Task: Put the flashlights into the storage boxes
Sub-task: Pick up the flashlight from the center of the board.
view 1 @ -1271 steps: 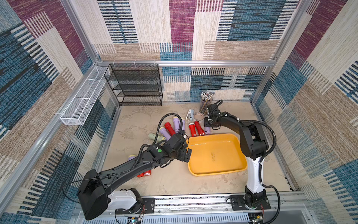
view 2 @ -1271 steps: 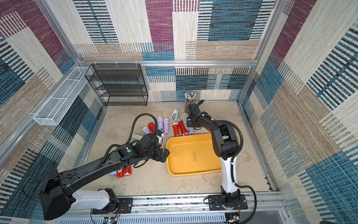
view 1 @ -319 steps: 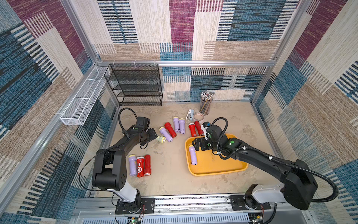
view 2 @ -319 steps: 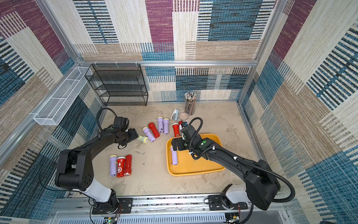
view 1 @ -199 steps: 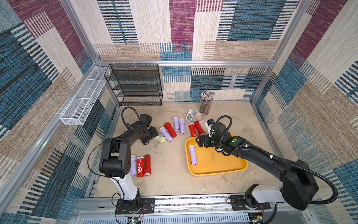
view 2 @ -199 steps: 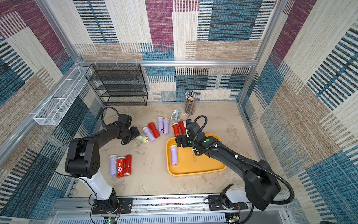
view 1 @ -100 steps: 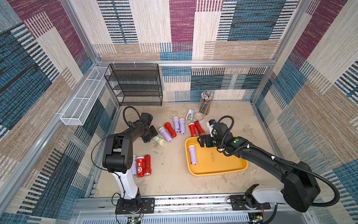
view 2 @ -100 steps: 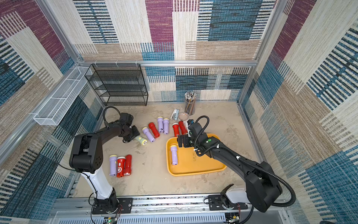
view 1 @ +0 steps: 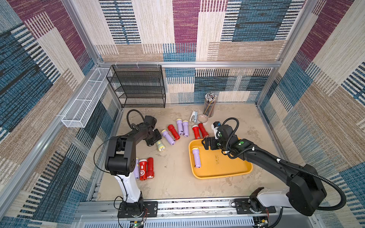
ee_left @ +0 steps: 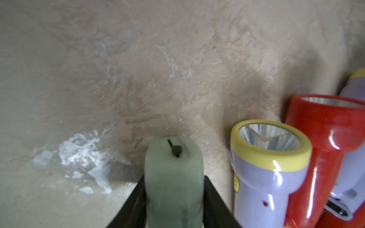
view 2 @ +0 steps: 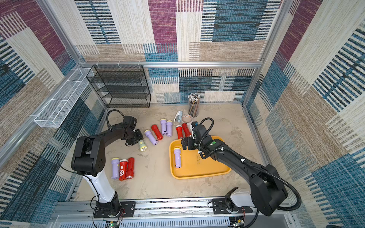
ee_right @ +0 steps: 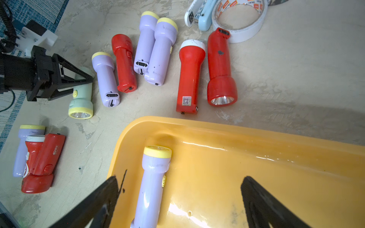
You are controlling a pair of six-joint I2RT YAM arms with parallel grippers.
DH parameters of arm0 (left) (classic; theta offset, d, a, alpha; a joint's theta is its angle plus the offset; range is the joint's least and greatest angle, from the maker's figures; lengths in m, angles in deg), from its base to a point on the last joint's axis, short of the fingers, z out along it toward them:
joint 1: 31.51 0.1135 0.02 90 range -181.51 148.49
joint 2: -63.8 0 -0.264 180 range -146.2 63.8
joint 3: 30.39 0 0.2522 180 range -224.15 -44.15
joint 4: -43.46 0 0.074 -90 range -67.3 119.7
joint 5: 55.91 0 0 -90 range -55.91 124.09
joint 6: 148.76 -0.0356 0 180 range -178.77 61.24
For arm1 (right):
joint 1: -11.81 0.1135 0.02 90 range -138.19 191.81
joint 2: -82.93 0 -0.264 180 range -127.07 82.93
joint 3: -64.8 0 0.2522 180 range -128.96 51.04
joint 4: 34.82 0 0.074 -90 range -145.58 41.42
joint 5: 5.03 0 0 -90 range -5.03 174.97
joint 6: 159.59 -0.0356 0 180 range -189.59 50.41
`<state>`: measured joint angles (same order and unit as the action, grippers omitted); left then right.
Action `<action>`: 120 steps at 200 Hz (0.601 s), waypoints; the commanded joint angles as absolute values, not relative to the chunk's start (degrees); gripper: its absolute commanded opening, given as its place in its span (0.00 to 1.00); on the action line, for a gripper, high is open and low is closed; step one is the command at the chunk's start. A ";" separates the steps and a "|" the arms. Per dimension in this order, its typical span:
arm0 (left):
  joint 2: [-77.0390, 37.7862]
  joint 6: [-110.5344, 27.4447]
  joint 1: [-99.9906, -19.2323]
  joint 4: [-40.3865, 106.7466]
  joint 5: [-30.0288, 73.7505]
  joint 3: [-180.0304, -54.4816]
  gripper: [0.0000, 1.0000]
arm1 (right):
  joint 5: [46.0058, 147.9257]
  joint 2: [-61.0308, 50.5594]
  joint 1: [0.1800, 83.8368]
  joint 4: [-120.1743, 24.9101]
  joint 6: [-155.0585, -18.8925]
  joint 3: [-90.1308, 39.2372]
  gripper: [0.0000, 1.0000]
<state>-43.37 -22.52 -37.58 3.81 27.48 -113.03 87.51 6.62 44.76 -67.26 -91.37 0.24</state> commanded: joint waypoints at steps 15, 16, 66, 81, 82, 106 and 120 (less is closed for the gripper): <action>-43.78 -24.40 -37.58 1.77 26.47 -112.86 0.26 | 87.42 7.95 44.77 -66.29 -91.26 0.59 1.00; -43.73 -24.44 -37.58 1.76 26.41 -112.87 0.25 | 87.38 7.95 44.77 -66.31 -91.28 0.59 1.00; -38.93 -25.43 -37.75 1.16 25.24 -109.84 0.16 | 86.91 9.10 44.78 -67.30 -91.39 0.68 0.99; -36.59 -25.61 -38.01 0.59 25.05 -108.90 0.16 | 87.00 9.47 44.81 -67.35 -91.61 0.85 1.00; -36.45 -25.66 -38.01 0.51 25.09 -108.83 0.16 | 86.95 9.50 44.79 -67.33 -91.59 0.85 1.00; -31.89 -25.46 -38.69 -0.73 24.48 -107.57 0.16 | 86.90 10.22 44.77 -67.39 -91.74 1.04 1.00; -29.21 -24.97 -39.47 -1.13 23.94 -107.01 0.16 | 86.51 10.57 44.79 -67.81 -91.65 1.11 1.00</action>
